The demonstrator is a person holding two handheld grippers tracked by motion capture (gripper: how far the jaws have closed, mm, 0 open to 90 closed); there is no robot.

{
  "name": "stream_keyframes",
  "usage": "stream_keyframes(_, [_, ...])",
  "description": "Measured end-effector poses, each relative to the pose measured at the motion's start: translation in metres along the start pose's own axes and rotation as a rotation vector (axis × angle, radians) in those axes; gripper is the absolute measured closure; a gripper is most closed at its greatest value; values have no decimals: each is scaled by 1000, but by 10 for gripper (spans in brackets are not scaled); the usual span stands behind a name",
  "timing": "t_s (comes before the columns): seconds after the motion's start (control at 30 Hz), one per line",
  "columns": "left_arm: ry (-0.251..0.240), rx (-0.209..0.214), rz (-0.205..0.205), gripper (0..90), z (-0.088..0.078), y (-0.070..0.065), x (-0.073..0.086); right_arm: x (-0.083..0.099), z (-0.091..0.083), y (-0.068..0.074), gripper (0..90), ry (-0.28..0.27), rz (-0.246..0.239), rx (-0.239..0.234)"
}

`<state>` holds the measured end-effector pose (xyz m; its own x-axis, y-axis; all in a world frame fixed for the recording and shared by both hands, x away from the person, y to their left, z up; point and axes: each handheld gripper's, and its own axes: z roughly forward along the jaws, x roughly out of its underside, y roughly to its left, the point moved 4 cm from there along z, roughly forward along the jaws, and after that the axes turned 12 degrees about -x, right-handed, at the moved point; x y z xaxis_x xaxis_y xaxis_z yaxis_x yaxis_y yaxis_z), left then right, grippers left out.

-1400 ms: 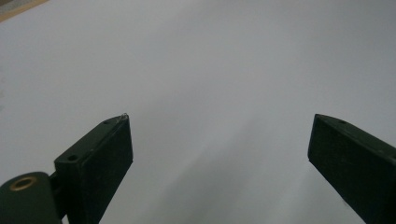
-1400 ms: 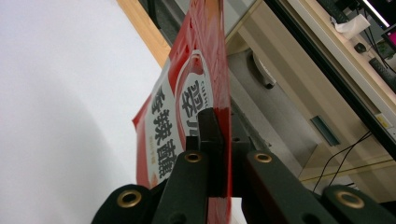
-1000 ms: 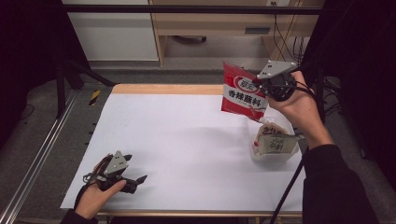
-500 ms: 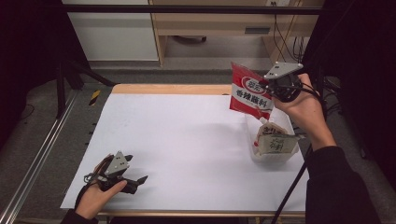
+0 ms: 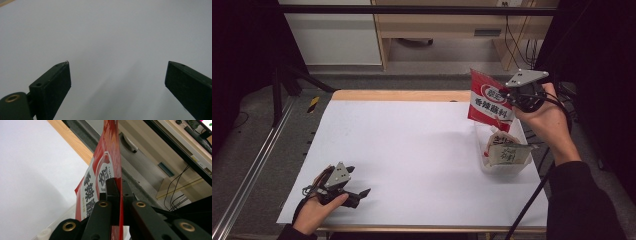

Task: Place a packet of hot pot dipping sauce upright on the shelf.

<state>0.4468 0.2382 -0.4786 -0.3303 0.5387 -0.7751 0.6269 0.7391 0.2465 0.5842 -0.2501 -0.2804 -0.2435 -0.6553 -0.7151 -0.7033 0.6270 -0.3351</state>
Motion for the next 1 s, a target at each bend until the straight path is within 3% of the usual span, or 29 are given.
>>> stream_keyframes(0.6, [9, 7, 11, 65, 1, -1, 1, 14, -7, -14, 896, 9, 59, 49])
stream_keyframes(1.0, [15, 15, 19, 65, 2, -4, 1, 23, 8, -16, 896, 36, 71, 42])
